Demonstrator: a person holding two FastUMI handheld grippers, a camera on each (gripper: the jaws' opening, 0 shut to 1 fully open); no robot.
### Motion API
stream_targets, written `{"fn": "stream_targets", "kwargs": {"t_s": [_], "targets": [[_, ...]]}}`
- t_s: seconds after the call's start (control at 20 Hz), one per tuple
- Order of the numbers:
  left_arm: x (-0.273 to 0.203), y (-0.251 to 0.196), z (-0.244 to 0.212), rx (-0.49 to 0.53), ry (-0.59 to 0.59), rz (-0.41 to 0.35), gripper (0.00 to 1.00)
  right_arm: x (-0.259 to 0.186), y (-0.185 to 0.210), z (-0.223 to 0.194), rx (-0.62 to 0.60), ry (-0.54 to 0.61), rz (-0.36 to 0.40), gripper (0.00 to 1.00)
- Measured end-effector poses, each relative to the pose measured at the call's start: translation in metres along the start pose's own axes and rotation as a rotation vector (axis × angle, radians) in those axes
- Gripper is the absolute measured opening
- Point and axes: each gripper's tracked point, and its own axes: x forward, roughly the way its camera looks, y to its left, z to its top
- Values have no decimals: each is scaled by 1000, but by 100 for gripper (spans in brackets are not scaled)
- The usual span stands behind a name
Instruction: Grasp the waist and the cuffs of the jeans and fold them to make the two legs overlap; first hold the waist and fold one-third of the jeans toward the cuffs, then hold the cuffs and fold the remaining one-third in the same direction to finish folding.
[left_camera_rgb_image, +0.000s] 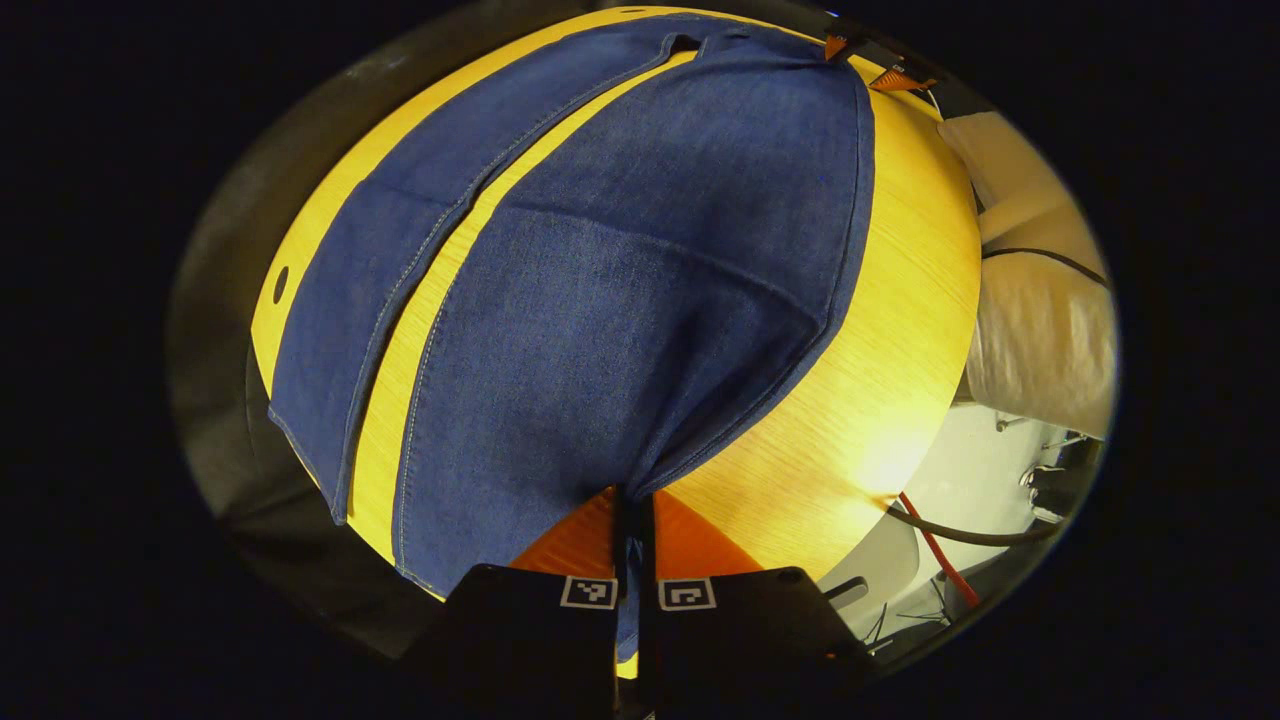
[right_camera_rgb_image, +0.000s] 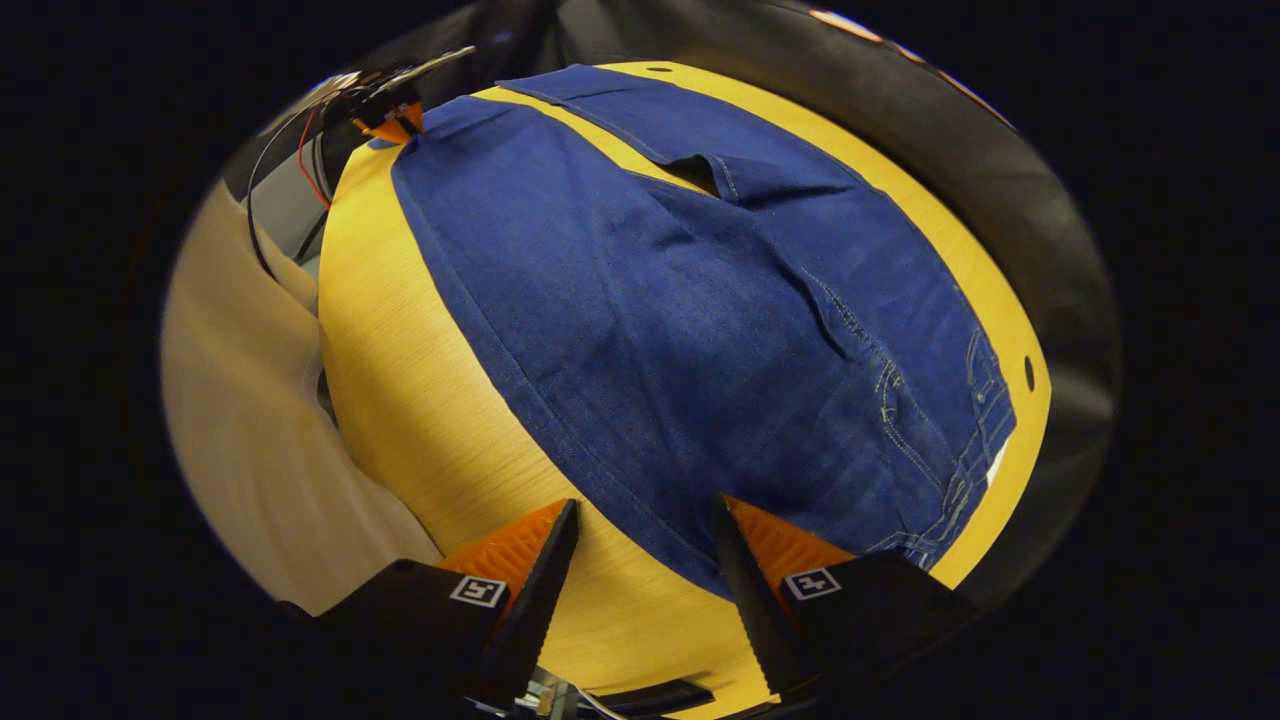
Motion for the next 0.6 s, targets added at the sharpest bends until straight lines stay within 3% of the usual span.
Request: {"fn": "stream_targets", "kwargs": {"t_s": [0.2, 0.4, 0.55, 0.6], "targets": [[0, 0, 0, 8, 8, -18, 1, 0, -4, 4, 21, -2, -1, 77], [0, 0, 1, 15, 18, -40, 1, -3, -5, 6, 30, 0, -10, 76], [1, 0, 1, -7, -6, -43, 1, 0, -13, 8, 23, -3, -18, 43], [1, 1, 2, -17, -14, -43, 1, 0, -14, 9, 10, -5, -24, 43]]}}
